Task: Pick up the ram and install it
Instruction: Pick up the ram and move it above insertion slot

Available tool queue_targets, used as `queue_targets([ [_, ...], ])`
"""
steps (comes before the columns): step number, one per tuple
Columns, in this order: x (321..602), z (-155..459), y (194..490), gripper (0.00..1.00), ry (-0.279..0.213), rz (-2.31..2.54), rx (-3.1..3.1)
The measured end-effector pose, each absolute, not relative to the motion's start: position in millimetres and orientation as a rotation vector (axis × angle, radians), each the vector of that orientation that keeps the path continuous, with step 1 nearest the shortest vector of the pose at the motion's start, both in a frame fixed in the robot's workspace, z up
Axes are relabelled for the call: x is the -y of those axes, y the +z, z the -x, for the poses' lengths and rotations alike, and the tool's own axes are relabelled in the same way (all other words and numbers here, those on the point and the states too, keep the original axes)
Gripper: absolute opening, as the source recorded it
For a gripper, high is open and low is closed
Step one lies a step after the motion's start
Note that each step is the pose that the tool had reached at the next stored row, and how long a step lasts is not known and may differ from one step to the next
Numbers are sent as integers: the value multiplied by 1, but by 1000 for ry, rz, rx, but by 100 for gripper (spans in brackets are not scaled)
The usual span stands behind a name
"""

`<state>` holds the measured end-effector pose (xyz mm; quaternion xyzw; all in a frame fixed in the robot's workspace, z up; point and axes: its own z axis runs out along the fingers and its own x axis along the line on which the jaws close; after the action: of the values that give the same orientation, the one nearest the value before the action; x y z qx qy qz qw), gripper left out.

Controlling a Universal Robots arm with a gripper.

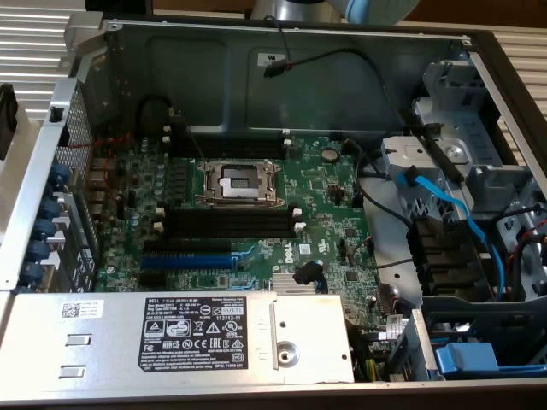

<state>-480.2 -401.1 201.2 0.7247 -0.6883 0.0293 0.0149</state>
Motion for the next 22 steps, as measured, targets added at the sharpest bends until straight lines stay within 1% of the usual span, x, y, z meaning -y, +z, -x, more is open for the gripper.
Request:
queue_targets([
  [4, 401, 480, 201, 12, 91, -2255, 2142],
  [6, 404, 480, 201, 12, 64, -2269, 2155],
  [22, 404, 480, 222, 12, 64, -2269, 2155],
])
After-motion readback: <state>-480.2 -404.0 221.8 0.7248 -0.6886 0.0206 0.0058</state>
